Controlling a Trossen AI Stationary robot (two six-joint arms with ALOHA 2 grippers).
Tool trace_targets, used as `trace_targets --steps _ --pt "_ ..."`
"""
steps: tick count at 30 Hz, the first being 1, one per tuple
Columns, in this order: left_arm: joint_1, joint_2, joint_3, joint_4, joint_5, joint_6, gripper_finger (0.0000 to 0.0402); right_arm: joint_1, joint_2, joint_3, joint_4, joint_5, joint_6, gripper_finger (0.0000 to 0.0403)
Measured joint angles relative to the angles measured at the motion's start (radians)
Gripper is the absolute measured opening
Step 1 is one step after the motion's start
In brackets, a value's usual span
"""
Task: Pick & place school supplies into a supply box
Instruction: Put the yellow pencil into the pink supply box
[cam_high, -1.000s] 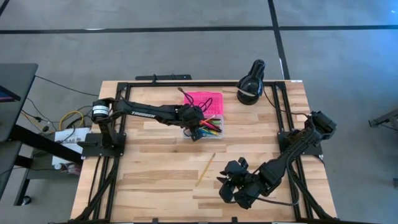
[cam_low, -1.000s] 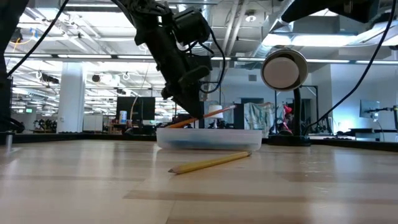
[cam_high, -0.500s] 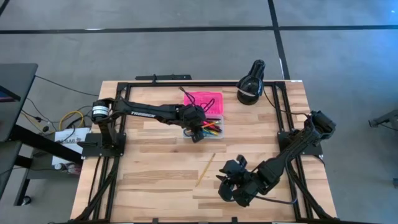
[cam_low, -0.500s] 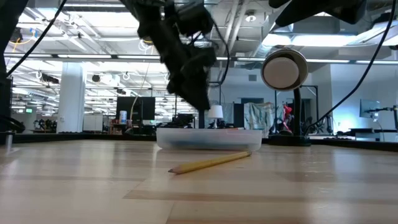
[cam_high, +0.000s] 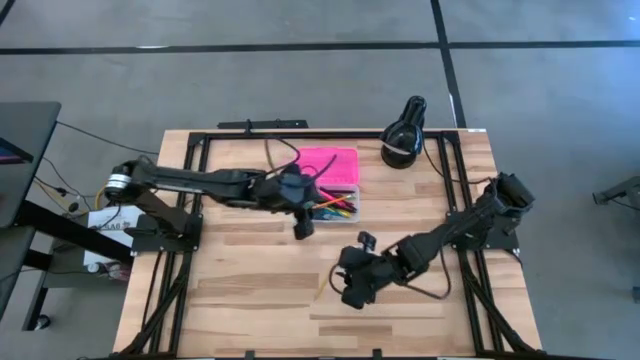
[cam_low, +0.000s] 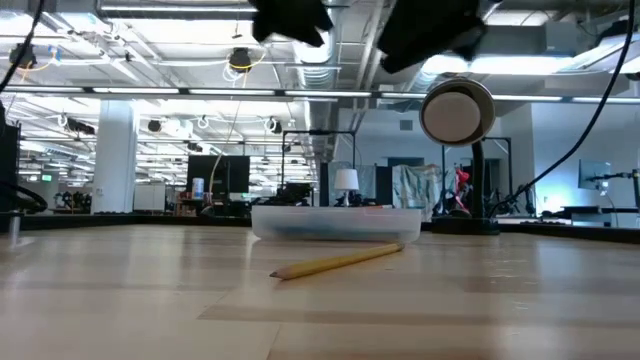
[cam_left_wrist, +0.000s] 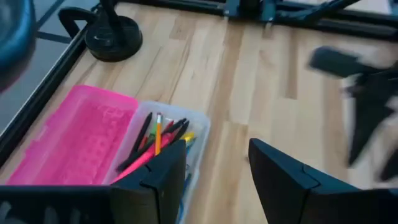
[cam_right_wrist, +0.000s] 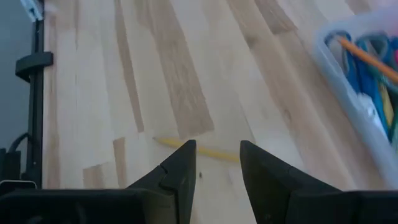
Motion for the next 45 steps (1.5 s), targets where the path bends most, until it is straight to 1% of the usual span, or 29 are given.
trace_targets --steps 3,8,13,16,20,25,27,29,31,35,40,45 --pt "-0.061 -0.05 0.0 -0.05 -0.062 -0.054 0.0171 -0.033 0.0 0.0 0.023 -0.041 -0.104 0.0117" --pt "-0.192 -0.102 0.0 -0.128 -0.188 -0.169 0.0171 -0.078 0.0 0.0 0.021 -0.145 -0.243 0.0117" --pt "-0.368 -0.105 0.0 -0.185 -0.333 -0.326 0.0171 -0.11 0.0 0.0 0.015 -0.208 -0.37 0.0117" --pt "-0.474 -0.091 -0.005 -0.19 -0.434 -0.429 0.0171 -0.126 0.0 0.0 0.015 -0.268 -0.442 0.0117" --pt "-0.614 -0.088 -0.055 -0.179 -0.569 -0.588 0.0171 -0.14 0.0 0.0 0.014 -0.333 -0.514 0.0117" --pt "-0.769 -0.088 -0.133 -0.163 -0.722 -0.806 0.0171 -0.142 0.001 0.0 0.014 -0.352 -0.623 0.0117" --pt "-0.818 -0.088 -0.164 -0.146 -0.766 -0.89 0.017 -0.144 0.018 0.001 0.018 -0.354 -0.666 0.0117" --pt "-0.857 -0.087 -0.196 -0.118 -0.802 -0.963 0.0167 -0.148 0.045 0.0 0.004 -0.367 -0.7 0.0117" --pt "-0.888 -0.087 -0.226 -0.079 -0.831 -1.018 0.0164 -0.149 0.084 0.0 0.009 -0.407 -0.727 0.0117" --pt "-0.926 -0.087 -0.264 -0.002 -0.863 -1.064 0.016 -0.143 0.179 0.0 -0.007 -0.424 -0.784 0.0117" --pt "-0.938 -0.087 -0.278 0.041 -0.869 -1.065 0.0155 -0.132 0.253 0.003 -0.013 -0.378 -0.79 0.0117" --pt "-0.938 -0.087 -0.278 0.04 -0.875 -1.062 0.0153 -0.133 0.266 0.023 -0.004 -0.309 -0.812 0.0117"
